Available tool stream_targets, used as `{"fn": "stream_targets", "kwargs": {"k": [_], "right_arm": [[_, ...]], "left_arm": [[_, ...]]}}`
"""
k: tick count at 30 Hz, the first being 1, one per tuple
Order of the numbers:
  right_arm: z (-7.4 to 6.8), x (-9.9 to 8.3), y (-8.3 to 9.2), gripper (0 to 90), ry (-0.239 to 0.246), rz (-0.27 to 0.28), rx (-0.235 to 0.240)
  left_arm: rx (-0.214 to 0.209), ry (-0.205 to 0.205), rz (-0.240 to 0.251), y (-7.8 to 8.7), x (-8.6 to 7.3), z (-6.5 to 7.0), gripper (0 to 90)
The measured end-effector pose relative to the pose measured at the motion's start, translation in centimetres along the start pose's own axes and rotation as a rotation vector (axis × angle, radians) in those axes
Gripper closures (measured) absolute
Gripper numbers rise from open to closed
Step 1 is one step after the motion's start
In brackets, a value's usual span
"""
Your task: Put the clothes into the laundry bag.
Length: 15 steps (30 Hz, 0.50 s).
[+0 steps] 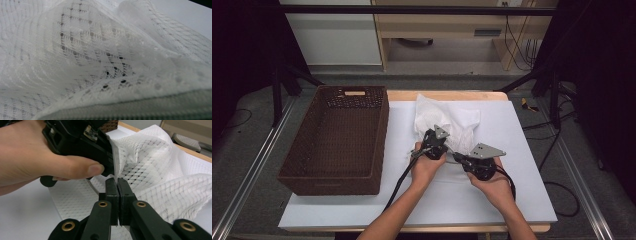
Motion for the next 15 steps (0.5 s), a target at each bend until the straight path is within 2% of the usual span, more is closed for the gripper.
{"fn": "stream_targets", "kwargs": {"k": [9, 15], "right_arm": [[0.1, -0.1, 0.0, 89.0, 0.004, 0.0, -0.005], [0.5, -0.3, 0.0, 89.0, 0.005, -0.005, -0.015]], "left_arm": [[-0.002, -0.003, -0.01, 1.7, -0.8, 0.4, 90.0], [-0.017, -0.027, 0.008, 4.9, -1.3, 1.3, 90.0]]}}
Point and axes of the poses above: each handheld gripper's, and its own axes: y roughly backward along the jaws, x roughly out of its top, z roughly to its right, the point moved 7 cm from there along -y, roughly forward along the jaws, and after that the axes turned 5 degrees about -x, right-handed, at the moved point
